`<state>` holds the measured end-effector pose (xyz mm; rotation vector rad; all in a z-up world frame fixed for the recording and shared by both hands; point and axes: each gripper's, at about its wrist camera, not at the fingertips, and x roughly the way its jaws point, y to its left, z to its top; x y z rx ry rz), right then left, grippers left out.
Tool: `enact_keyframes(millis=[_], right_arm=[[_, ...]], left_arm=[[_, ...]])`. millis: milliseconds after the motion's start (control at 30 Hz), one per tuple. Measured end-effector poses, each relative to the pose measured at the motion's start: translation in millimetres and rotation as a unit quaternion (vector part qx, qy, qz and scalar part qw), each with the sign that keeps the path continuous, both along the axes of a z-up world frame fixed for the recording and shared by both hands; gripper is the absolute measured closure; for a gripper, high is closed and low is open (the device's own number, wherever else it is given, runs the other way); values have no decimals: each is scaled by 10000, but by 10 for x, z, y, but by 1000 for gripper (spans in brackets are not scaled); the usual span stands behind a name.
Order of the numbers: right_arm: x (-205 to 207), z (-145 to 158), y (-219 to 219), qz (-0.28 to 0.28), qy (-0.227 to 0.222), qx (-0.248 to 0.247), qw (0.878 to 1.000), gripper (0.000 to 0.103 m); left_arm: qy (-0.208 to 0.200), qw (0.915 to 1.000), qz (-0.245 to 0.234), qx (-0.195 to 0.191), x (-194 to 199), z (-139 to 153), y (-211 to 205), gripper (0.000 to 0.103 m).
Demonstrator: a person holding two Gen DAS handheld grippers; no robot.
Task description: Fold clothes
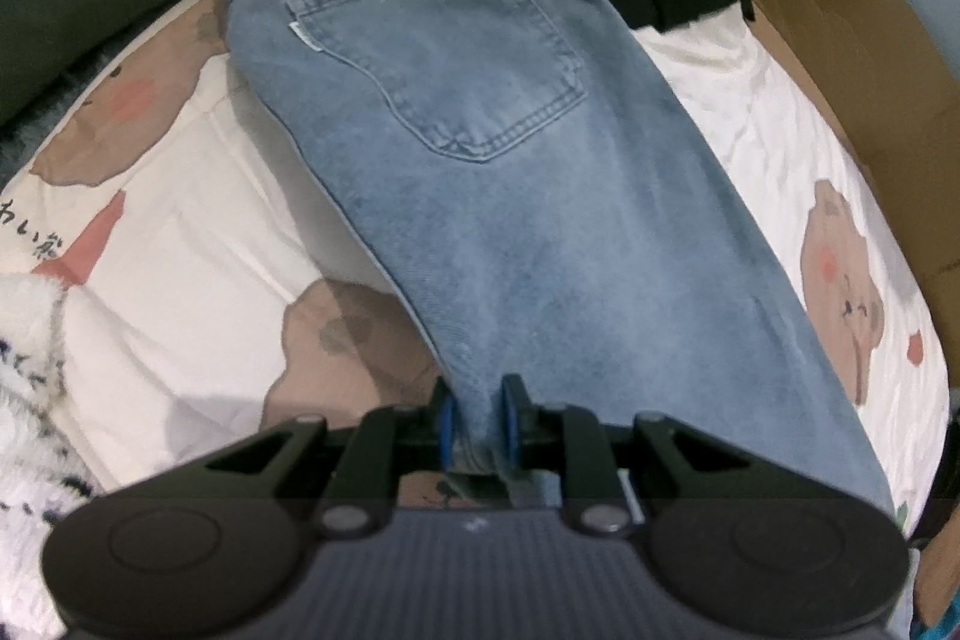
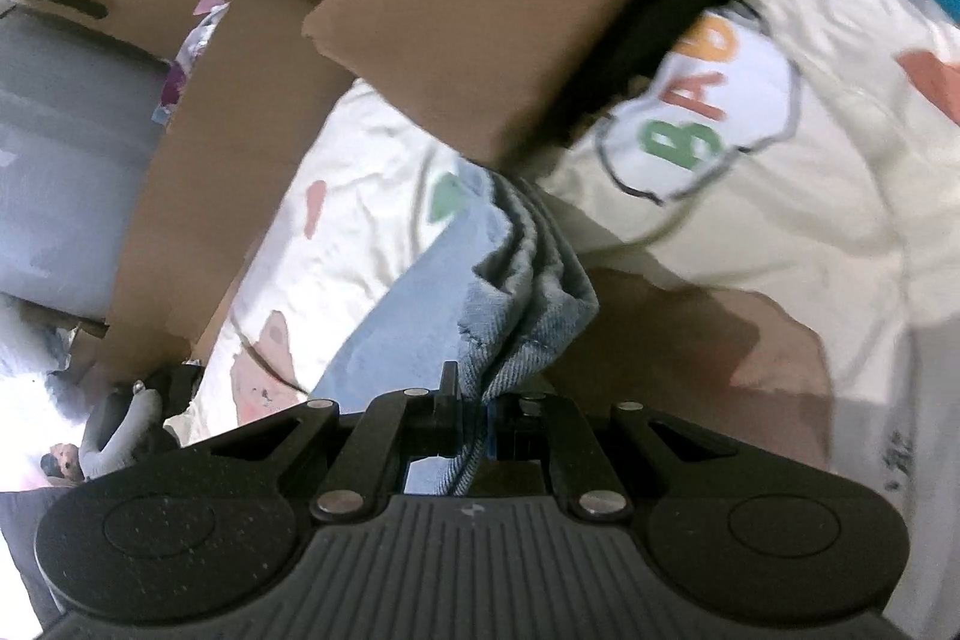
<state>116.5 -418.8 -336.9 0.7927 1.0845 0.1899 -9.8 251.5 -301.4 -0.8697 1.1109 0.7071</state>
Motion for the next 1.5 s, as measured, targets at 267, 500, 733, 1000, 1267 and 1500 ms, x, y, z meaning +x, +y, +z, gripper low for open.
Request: enact_keyframes(millis=[267,500,733,1000,1267,1500], right_arm=[[-111,45,-140,5,47,-44,10000,97],[-165,-66,-211,-24,255,-175,9995,97],[-192,-407,-221,-70,642,-349,9973,97],[-177,-633,-233,-148,974,-469,9940,90],[-204,-605,-484,-255,982,-724,9922,65],[-150,-484,-485,-74,663,-1262,9898,65]], left_arm=[[-42,9998,-186,-49,3,70,88,86],[52,9997,-185,-143,-11,-112,119,86],[288,9993,-159,-175,40,-361,91,85],[649,9975,-267,-19,116,-373,66,76],[818,9960,-201,303,34,-194,55,74],[814,9943,-208,662,45,31,199,71]])
